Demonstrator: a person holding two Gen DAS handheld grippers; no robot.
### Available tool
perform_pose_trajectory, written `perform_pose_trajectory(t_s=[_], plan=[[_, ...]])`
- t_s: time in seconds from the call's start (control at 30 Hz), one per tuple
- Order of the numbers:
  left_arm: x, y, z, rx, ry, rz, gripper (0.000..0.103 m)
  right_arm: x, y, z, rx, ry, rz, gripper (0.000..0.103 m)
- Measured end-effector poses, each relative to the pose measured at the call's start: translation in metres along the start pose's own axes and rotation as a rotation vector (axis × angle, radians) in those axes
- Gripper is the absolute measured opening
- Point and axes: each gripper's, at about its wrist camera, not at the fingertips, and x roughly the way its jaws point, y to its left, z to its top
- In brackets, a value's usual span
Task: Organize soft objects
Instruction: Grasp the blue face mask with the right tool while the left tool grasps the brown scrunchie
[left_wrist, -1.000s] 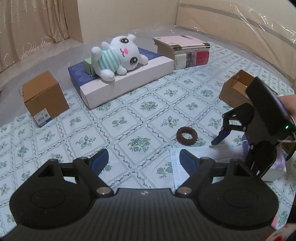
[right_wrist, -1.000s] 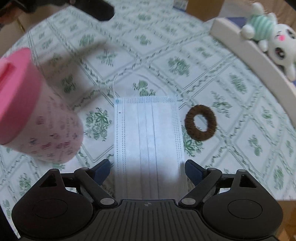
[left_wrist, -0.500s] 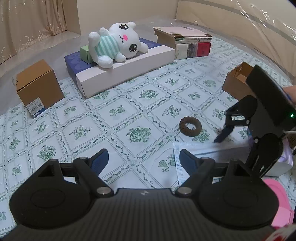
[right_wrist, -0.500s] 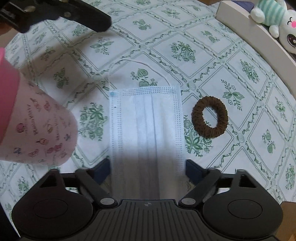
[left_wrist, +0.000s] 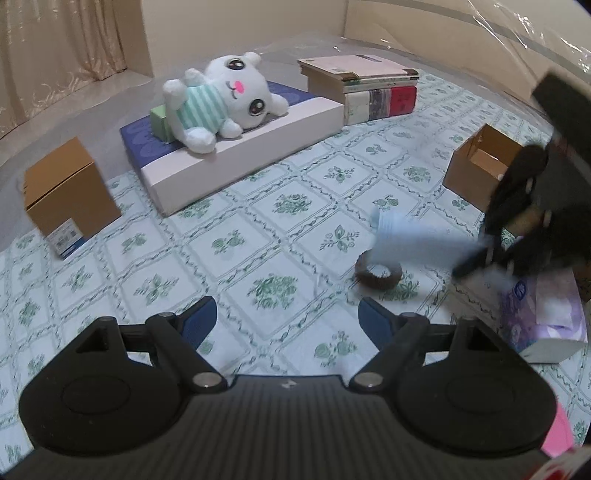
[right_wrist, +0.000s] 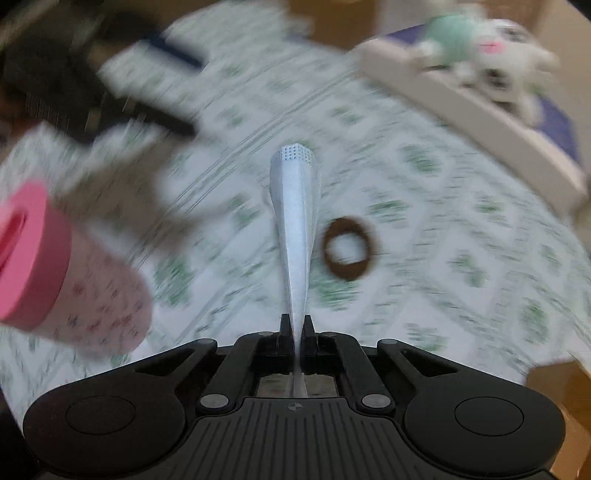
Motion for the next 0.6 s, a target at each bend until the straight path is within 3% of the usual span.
perform_pose_trajectory(t_s=[0.23,0.4,0.6], plan=[[0.057,-0.033,0.024,0.128,0.067,-0.081,0.082,-0.036,-0.056,-0.010,0.218,-0.125,-0.151,0.003],[0.095,-0.065,0.035,0.293,0.138,-0.105,0.077,-0.039,-0.067,-0.021,0.269,-0.153,-0.166,0.003],[0.123,-0.085,0.041,0.405,0.206,-0.140,0.069,-0.033,-0.077,-0.033,0.290,-0.156,-0.156,0.003]])
